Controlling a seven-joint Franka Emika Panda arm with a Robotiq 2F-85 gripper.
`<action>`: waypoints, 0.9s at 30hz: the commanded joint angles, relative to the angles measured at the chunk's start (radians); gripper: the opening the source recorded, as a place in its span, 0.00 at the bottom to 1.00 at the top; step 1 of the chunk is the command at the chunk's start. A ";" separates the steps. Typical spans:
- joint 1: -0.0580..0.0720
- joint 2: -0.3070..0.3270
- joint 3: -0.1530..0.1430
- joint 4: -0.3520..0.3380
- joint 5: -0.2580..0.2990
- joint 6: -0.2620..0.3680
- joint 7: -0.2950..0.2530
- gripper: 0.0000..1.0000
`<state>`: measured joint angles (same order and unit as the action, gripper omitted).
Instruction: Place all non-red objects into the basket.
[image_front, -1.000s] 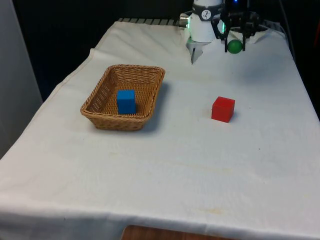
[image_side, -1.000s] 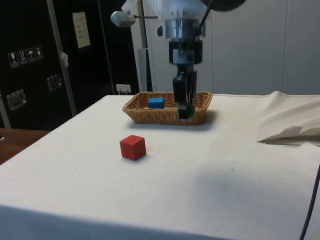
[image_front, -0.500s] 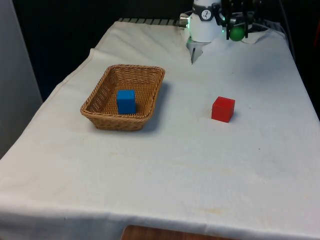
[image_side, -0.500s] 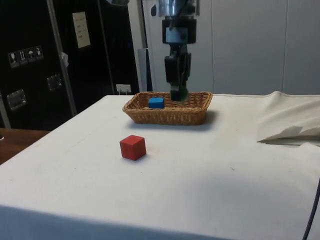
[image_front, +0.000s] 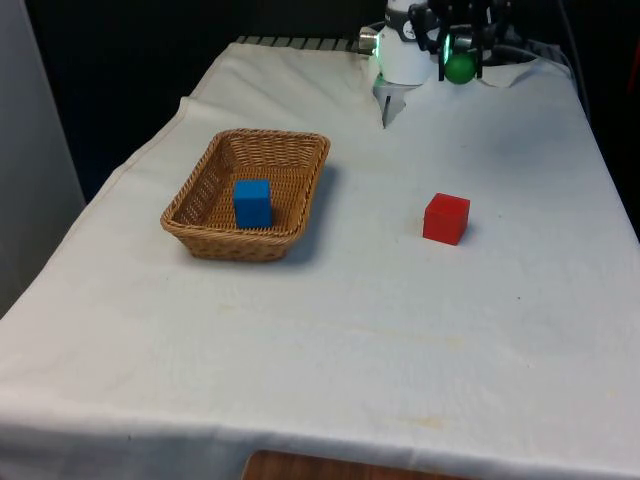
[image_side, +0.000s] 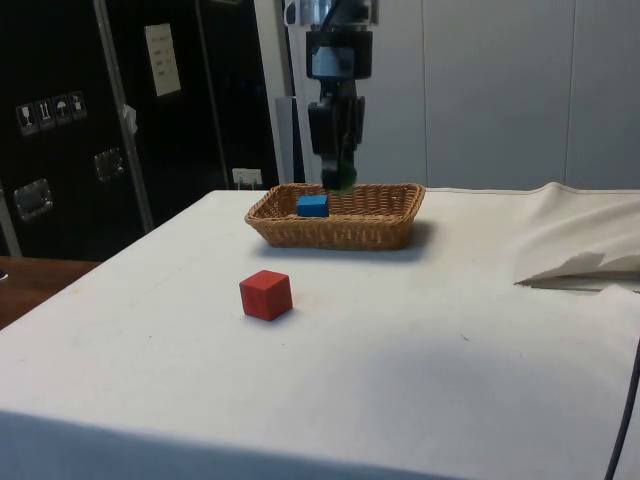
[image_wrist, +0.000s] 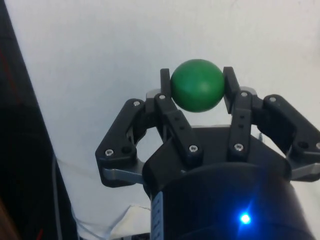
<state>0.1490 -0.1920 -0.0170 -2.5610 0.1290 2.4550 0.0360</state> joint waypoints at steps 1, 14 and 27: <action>-0.008 0.004 0.000 0.004 -0.020 0.001 0.013 0.44; -0.018 0.012 -0.045 0.007 -0.069 0.021 0.016 0.44; -0.019 0.069 -0.099 0.049 -0.067 0.041 -0.016 0.44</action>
<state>0.1340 -0.1310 -0.1140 -2.5180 0.0660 2.4920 0.0200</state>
